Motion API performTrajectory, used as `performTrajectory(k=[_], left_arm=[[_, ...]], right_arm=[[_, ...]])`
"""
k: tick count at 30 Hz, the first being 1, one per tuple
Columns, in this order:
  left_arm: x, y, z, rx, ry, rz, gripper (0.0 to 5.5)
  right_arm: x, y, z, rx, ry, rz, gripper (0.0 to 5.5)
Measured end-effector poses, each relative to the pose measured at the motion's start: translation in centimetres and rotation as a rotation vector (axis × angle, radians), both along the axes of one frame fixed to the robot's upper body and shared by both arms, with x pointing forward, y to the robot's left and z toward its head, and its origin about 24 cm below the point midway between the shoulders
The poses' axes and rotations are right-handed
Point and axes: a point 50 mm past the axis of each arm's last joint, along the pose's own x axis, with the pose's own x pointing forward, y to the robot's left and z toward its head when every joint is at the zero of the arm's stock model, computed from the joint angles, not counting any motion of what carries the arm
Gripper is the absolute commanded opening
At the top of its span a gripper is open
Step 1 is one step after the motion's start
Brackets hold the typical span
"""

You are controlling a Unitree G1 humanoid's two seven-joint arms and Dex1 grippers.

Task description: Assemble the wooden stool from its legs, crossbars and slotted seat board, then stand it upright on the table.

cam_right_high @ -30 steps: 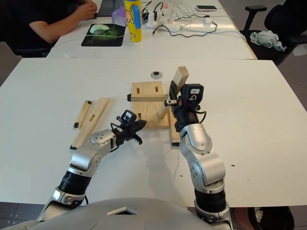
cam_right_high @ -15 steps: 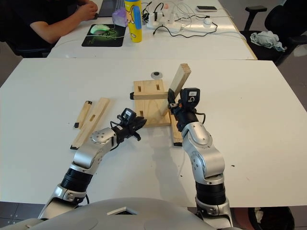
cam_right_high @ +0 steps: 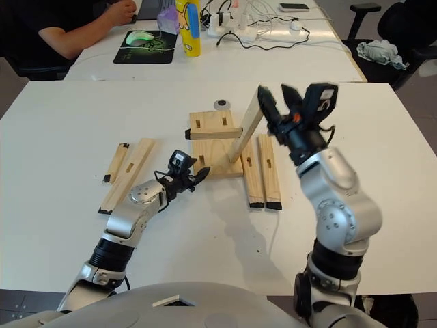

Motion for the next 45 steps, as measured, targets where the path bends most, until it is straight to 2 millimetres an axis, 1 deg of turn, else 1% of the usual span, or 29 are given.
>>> performTrajectory(k=[1, 4, 5, 7, 8, 9, 11, 14, 17, 18, 20, 23, 25, 26, 27, 28, 29, 31, 33, 35, 36, 38, 39, 40, 41, 42, 43, 44, 45], left_arm=[[0.0, 0.1, 0.0, 0.001, -0.002, 0.007, 3.15], [-0.1, 0.2, -0.1, 0.000, -0.001, 0.012, 3.15], [-0.1, 0.2, -0.1, -0.003, 0.000, 0.014, 3.15], [-0.1, 0.1, -0.1, -0.007, 0.001, 0.014, 3.15], [0.0, 0.1, -0.1, -0.007, 0.001, 0.014, 3.15], [0.0, 0.1, -0.1, -0.008, 0.001, 0.014, 3.17], [0.1, 0.0, -0.1, -0.009, 0.001, 0.013, 3.17], [0.3, 0.0, -0.1, -0.008, 0.001, 0.012, 3.17], [0.5, -0.1, 0.0, -0.007, 0.001, 0.012, 3.17], [0.5, -0.1, 0.0, -0.008, 0.001, 0.013, 3.17], [0.5, -0.1, -0.1, -0.009, 0.002, 0.013, 3.17], [0.5, -0.1, -0.1, -0.012, 0.003, 0.015, 3.17], [0.5, -0.1, -0.1, -0.013, 0.004, 0.018, 3.17], [0.5, -0.1, -0.1, -0.014, 0.004, 0.019, 3.17], [0.5, -0.1, -0.1, -0.014, 0.005, 0.021, 3.17], [0.5, -0.2, -0.1, -0.015, 0.005, 0.019, 3.17], [0.5, -0.2, -0.1, -0.016, 0.005, 0.021, 3.17], [0.6, -0.1, -0.3, -0.009, 0.012, 0.029, 3.17], [0.6, -0.1, -0.3, -0.008, 0.013, 0.031, 3.17], [0.6, -0.1, -0.2, -0.012, 0.009, 0.031, 3.17], [0.6, -0.2, -0.1, -0.015, 0.006, 0.030, 3.17], [0.6, -0.3, -0.1, -0.020, 0.005, 0.029, 3.17], [0.6, -0.4, -0.1, -0.022, 0.005, 0.029, 3.17], [0.6, -0.4, -0.1, -0.023, 0.005, 0.030, 3.17], [0.6, -0.4, -0.1, -0.024, 0.006, 0.032, 3.17], [0.6, -0.4, -0.1, -0.024, 0.007, 0.035, 3.17], [0.6, -0.4, -0.1, -0.025, 0.007, 0.038, 3.17], [0.7, -0.4, -0.1, -0.025, 0.007, 0.040, 3.17], [0.7, -0.4, -0.1, -0.026, 0.006, 0.041, 3.17]], right_arm=[[0.5, -0.3, 1.7, 0.033, -0.043, 0.029, 2.77], [2.1, -0.4, 4.8, 0.151, -0.103, 0.087, 2.77], [2.6, -0.3, 5.7, 0.171, -0.119, 0.098, 2.77], [3.0, 0.1, 6.4, 0.182, -0.136, 0.117, 2.77], [3.2, 0.4, 6.3, 0.176, -0.132, 0.119, 2.77], [3.6, 0.7, 6.0, 0.166, -0.124, 0.115, 2.60], [4.0, 1.3, 5.6, 0.154, -0.113, 0.116, 2.42], [4.4, 2.7, 4.9, 0.143, -0.103, 0.148, 1.98], [4.4, 3.5, 4.2, 0.135, -0.092, 0.166, 1.49], [4.3, 3.7, 4.2, 0.136, -0.100, 0.168, 1.40], [4.2, 3.9, 4.7, 0.141, -0.129, 0.169, 0.98], [3.8, 3.8, 6.0, 0.148, -0.199, 0.160, 0.57], [3.7, 4.2, 6.1, 0.141, -0.204, 0.171, 0.23], [3.8, 4.7, 5.4, 0.118, -0.167, 0.179, 0.14], [3.9, 5.4, 3.9, 0.077, -0.086, 0.194, 0.01], [4.0, 6.3, 0.9, 0.040, 0.051, 0.203, 0.01], [3.7, 6.5, 0.0, 0.045, 0.084, 0.191, 0.01], [3.5, 6.6, -0.6, 0.053, 0.107, 0.165, 0.01], [3.6, 6.6, -0.1, 0.088, 0.096, 0.160, 0.01], [4.0, 6.4, 0.7, 0.161, 0.080, 0.173, 0.01], [4.1, 6.2, 1.5, 0.211, 0.056, 0.191, 0.01], [4.1, 5.8, 4.2, 0.290, -0.041, 0.227, 0.01], [3.9, 5.4, 6.5, 0.337, -0.126, 0.251, 0.01], [3.6, 5.3, 7.8, 0.359, -0.174, 0.266, 0.01], [3.5, 5.1, 8.6, 0.370, -0.203, 0.269, 0.01], [3.4, 5.1, 8.7, 0.366, -0.206, 0.267, 0.01], [3.6, 5.1, 8.0, 0.346, -0.181, 0.250, 0.01], [3.9, 5.1, 6.8, 0.325, -0.132, 0.224, 0.01], [4.3, 5.2, 4.8, 0.280, -0.050, 0.191, 0.01]])
